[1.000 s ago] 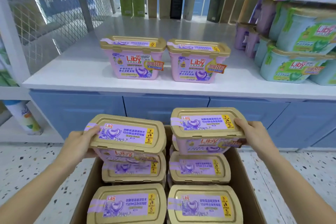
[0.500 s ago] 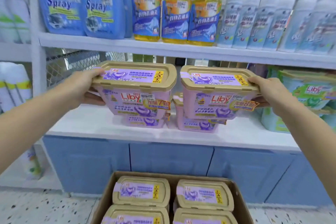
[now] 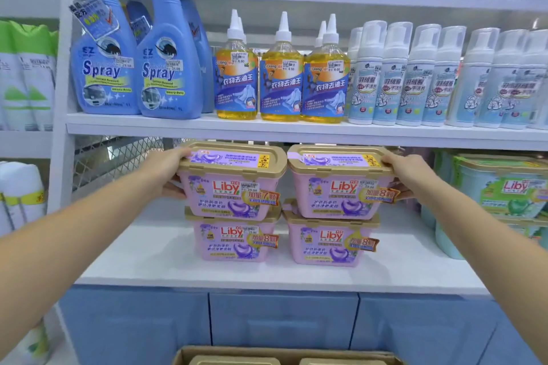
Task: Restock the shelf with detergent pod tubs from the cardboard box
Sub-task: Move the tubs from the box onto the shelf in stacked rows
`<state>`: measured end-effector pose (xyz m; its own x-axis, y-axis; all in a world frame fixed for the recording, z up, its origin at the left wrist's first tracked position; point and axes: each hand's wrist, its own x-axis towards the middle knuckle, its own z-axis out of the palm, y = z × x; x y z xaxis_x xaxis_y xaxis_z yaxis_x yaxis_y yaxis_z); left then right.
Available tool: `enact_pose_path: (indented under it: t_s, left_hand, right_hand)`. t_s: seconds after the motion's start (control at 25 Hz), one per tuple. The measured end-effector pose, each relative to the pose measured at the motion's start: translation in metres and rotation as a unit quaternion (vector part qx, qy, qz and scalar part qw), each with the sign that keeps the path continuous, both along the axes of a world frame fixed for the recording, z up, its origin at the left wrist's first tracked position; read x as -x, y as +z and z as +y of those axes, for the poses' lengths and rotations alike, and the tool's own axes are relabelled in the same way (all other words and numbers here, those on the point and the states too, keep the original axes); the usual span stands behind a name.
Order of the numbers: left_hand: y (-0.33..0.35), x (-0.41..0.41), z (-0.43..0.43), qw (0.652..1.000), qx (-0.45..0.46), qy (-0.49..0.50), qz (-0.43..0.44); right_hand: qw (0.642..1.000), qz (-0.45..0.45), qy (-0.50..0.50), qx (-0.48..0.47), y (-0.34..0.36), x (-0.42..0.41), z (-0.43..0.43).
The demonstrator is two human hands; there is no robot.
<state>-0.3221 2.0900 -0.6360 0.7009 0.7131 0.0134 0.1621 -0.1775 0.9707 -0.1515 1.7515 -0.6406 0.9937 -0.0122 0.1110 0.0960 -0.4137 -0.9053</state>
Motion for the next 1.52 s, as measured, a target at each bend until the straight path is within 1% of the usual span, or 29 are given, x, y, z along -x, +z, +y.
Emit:
enact_pose_path:
  t_s: [0.2, 0.36, 0.48, 0.56, 0.64, 0.72, 0.76, 0.84, 0.88, 0.92, 0.96, 1.04, 1.12, 1.2, 1.28, 1.36, 1.44, 1.52]
  left_hand:
    - [-0.004, -0.024, 0.004, 1.000, 0.006, 0.005, 0.020]
    - [-0.005, -0.034, 0.010, 0.998, -0.003, 0.009, 0.060]
    - [-0.003, -0.031, 0.011, 0.995, -0.001, -0.014, 0.103]
    - [-0.003, -0.027, 0.010, 0.994, 0.006, -0.017, 0.109]
    - [-0.009, -0.023, 0.010, 0.996, 0.029, -0.014, 0.083]
    - [-0.021, -0.020, 0.010, 0.998, 0.051, -0.011, 0.030]
    - [-0.031, -0.018, 0.011, 0.998, 0.056, -0.004, -0.003]
    - [-0.060, -0.014, 0.013, 0.994, 0.058, 0.032, -0.082]
    - [-0.079, -0.011, 0.015, 0.992, 0.047, 0.053, -0.107]
    - [-0.101, -0.007, 0.017, 0.991, 0.023, 0.068, -0.113]
    - [-0.121, -0.002, 0.017, 0.993, -0.012, 0.071, -0.097]
    - [-0.154, 0.006, 0.014, 0.996, -0.063, 0.046, -0.035]
    - [-0.172, 0.008, 0.008, 0.996, -0.076, -0.011, 0.043]
    - [-0.184, 0.002, 0.006, 0.976, -0.159, -0.066, 0.132]
    - [-0.188, -0.005, 0.006, 0.952, -0.239, -0.069, 0.178]
    - [-0.189, -0.013, 0.007, 0.950, -0.259, -0.041, 0.168]
    - [-0.190, -0.020, 0.007, 0.954, -0.261, -0.029, 0.147]
    - [-0.198, -0.027, 0.006, 0.963, -0.247, -0.018, 0.108]
  right_hand:
    - [0.999, 0.018, 0.003, 0.030, -0.006, -0.012, 0.006]
    - [0.997, 0.047, 0.020, 0.051, -0.003, -0.014, 0.010]
    - [0.997, 0.057, 0.039, 0.038, -0.005, -0.014, 0.007]
    - [0.997, 0.061, 0.049, 0.023, -0.009, -0.011, 0.005]
    - [0.997, 0.055, 0.043, 0.018, -0.012, -0.011, 0.003]
    - [0.998, 0.035, 0.036, 0.021, -0.018, -0.011, 0.003]
    - [0.999, 0.017, 0.036, 0.011, -0.023, -0.010, 0.003]
    - [0.998, -0.018, 0.045, -0.040, -0.041, -0.003, 0.001]
    - [0.996, -0.036, 0.050, -0.067, -0.054, 0.003, -0.001]
    - [0.994, -0.058, 0.048, -0.085, -0.070, 0.008, -0.004]
    - [0.992, -0.075, 0.042, -0.093, -0.088, 0.013, -0.006]
    - [0.991, -0.088, 0.050, -0.089, -0.122, 0.022, -0.010]
    - [0.993, -0.076, 0.065, -0.066, -0.152, 0.027, -0.010]
    - [0.994, -0.064, 0.082, -0.028, -0.173, 0.031, -0.007]
    - [0.994, -0.055, 0.094, 0.029, -0.186, 0.030, -0.001]
    - [0.992, -0.045, 0.085, 0.080, -0.189, 0.023, 0.007]
    - [0.992, -0.031, 0.068, 0.101, -0.187, 0.015, 0.015]
    - [0.991, -0.035, 0.054, 0.115, -0.188, 0.008, 0.021]
